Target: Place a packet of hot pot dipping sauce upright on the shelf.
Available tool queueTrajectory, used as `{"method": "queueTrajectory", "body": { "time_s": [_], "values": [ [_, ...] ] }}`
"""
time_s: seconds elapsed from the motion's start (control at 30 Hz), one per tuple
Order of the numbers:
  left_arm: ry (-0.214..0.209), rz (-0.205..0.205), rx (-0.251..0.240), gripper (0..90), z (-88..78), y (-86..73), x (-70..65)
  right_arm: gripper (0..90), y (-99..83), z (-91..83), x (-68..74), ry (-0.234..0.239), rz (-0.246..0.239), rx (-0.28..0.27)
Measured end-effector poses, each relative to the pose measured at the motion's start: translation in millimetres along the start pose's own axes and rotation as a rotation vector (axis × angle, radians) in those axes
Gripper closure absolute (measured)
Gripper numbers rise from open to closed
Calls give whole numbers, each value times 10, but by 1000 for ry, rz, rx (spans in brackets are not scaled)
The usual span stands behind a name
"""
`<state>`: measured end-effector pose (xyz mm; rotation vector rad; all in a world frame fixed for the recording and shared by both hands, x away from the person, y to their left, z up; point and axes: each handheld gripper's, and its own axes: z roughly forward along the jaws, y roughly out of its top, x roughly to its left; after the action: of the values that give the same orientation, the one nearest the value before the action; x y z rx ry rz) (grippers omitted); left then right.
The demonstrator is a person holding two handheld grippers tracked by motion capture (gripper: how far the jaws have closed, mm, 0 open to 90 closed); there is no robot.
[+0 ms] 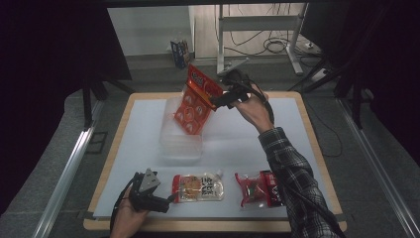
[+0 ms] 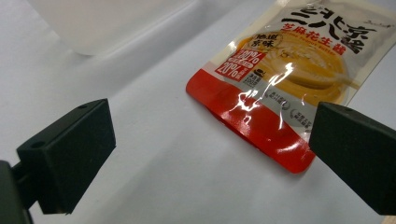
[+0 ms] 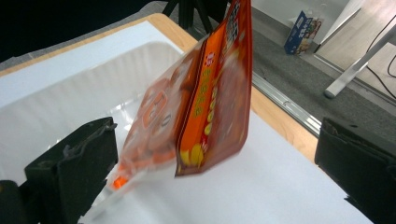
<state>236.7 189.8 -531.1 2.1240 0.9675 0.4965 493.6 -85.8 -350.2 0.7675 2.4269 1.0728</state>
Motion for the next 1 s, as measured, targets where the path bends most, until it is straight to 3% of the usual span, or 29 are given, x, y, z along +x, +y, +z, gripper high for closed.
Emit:
{"method": "queueTrajectory", "body": {
  "time_s": [0.2, 0.43, 0.63, 1.0],
  "values": [
    [-1, 4, -10, 5, 6, -6, -4, 0, -178, -43, 57, 11, -11, 8],
    [10, 20, -19, 5, 7, -12, -6, 0, -400, -129, 140, 30, 20, 15],
    [18, 49, -28, 5, 5, -17, -5, 0, -615, -219, 191, 26, 18, 23],
    [26, 45, -49, 30, -14, -26, 31, 0, -1035, -330, 299, 42, 20, 37]
  ]
}}
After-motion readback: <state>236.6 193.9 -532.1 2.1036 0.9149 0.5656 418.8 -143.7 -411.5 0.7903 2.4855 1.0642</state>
